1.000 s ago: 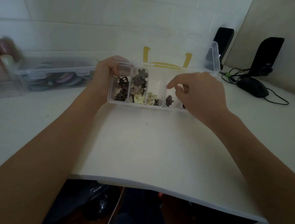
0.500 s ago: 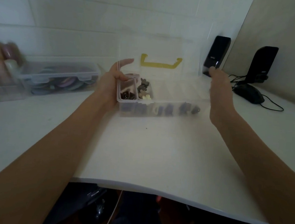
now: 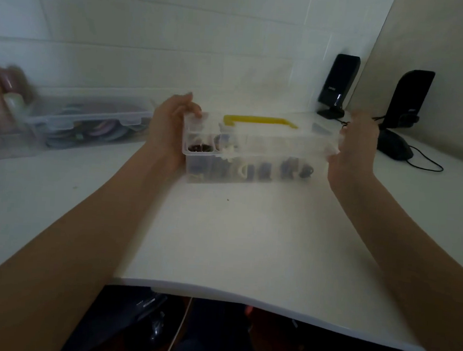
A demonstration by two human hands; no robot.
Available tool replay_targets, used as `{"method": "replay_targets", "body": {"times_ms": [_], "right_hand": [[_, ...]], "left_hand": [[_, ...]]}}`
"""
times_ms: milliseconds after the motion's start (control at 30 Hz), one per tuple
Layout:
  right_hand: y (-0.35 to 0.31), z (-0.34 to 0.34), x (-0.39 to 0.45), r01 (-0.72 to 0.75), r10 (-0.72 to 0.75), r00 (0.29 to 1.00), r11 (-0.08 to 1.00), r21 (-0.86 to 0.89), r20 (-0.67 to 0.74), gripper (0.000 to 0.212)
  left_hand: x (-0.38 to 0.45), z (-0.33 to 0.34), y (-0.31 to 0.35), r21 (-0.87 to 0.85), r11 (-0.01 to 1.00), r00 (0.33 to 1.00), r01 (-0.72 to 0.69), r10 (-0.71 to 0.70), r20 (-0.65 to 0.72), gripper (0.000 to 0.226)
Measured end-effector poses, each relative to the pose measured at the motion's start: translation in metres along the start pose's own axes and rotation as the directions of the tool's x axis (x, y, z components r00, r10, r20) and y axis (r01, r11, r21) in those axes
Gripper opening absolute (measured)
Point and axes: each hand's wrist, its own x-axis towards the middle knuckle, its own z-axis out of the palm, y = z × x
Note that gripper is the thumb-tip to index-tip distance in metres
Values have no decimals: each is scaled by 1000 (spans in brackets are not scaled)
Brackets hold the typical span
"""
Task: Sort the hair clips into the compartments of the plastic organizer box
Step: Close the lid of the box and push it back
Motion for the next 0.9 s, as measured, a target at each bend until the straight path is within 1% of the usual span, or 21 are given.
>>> {"method": "replay_targets", "body": {"times_ms": [100, 133, 200, 267, 367, 400, 467, 533, 600, 667, 733, 800, 833, 867, 900], "right_hand": [[13, -2, -2, 102, -98, 995, 988, -117, 33, 58], [16, -3, -1, 123, -118, 992, 983, -137, 44, 61], [17, -4, 1, 126, -118, 991, 978, -168, 56, 59], [18, -4, 4, 97, -86, 994, 975, -201, 62, 56], [22, -5, 0, 27, 3, 994, 965, -261, 112, 44], [25, -6, -2, 42, -8, 992, 961, -272, 128, 41], [27, -8, -5, 152, -110, 981, 948, -280, 159, 38], [24, -9, -9, 242, -192, 964, 921, -304, 186, 36], [23, -8, -14, 265, -207, 958, 904, -334, 200, 35], [21, -9, -22, 262, -208, 961, 899, -351, 184, 34], [19, -12, -30, 260, -216, 963, 900, -350, 161, 31], [16, -18, -40, 261, -215, 963, 895, -362, 163, 31], [15, -21, -45, 263, -213, 962, 892, -367, 172, 31], [13, -26, -51, 265, -210, 960, 894, -362, 184, 30], [12, -32, -56, 268, -206, 957, 895, -355, 204, 28]], "left_hand": [[-1, 2, -2, -9, 1000, 997, -9, 10, 73, 13], [1, -1, -2, 0, 1000, 996, -14, 14, 88, 5], [4, -7, -4, 74, 997, 996, -19, 13, 83, 15], [8, -11, -5, 170, 985, 998, -12, 1, 63, 27], [10, -12, -7, 210, 976, 997, -51, 37, 67, 31], [10, -12, -7, 217, 974, 996, -68, 54, 72, 29], [9, -15, -9, 234, 967, 992, -98, 76, 103, 26], [7, -17, -10, 267, 954, 988, -134, 107, 112, 28], [2, -15, -8, 309, 936, 985, -169, 149, 86, 35], [-8, -11, -6, 337, 925, 985, -174, 170, 42, 39], [-18, -6, -6, 345, 929, 989, -131, 148, -22, 35], [-28, -3, -6, 333, 943, 997, -25, 46, -55, 18], [-33, -2, -6, 314, 949, 999, 14, 0, -42, 8], [-38, -3, -7, 341, 940, 1000, 15, -9, -17, 10], [-44, -5, -8, 376, 927, 1000, -16, 7, 26, 14]]}}
